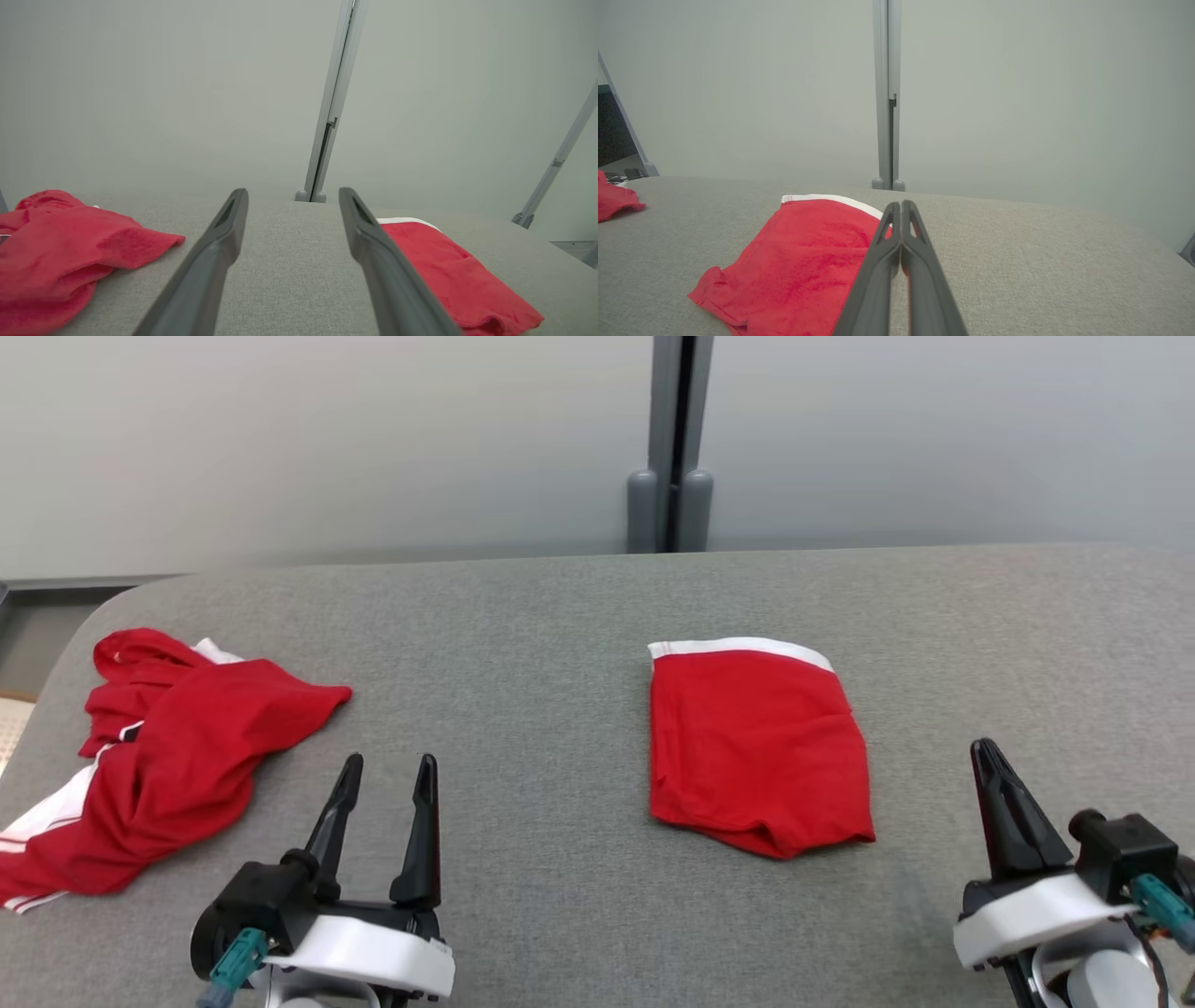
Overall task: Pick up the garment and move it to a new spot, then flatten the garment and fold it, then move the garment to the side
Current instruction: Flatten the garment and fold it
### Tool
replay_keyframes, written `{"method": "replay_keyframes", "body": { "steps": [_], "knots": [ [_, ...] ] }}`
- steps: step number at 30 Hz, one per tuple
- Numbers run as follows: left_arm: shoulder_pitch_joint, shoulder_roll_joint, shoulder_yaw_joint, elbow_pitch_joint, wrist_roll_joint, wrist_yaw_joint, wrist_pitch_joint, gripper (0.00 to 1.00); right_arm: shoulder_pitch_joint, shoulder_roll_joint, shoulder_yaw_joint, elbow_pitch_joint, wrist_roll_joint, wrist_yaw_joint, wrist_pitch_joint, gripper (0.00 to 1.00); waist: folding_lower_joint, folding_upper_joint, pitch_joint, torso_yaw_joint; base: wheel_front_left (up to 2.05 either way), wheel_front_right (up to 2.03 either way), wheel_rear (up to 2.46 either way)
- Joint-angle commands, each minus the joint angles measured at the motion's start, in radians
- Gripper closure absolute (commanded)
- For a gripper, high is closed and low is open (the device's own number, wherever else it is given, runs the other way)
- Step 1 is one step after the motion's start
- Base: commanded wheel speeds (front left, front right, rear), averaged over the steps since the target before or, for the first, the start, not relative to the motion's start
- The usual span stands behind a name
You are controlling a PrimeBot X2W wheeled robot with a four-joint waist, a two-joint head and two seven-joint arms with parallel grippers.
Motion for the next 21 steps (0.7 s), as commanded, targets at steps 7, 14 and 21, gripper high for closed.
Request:
{"method": "replay_keyframes", "body": {
  "steps": [7, 14, 21],
  "knots": [
    [0.042, 0.004, -0.014, 0.031, 0.019, -0.002, 0.000, 0.00, 0.078, 0.054, -0.050, -0.041, -0.048, 0.000, -0.001, 0.00, 0.0000, 0.0000, -0.020, -0.031, 0.00, 0.00, 0.00],
    [0.052, 0.004, -0.026, 0.036, 0.023, 0.002, 0.000, 0.00, 0.096, 0.076, -0.074, -0.039, -0.065, 0.000, -0.001, 0.00, 0.0000, 0.0000, -0.024, -0.025, 0.00, 0.00, 0.00],
    [0.047, 0.004, -0.032, 0.029, 0.027, -0.001, 0.000, 0.00, 0.088, 0.086, -0.088, -0.028, -0.067, 0.000, -0.001, 0.00, 0.0000, 0.0000, -0.016, -0.010, 0.00, 0.00, 0.00]
  ]
}}
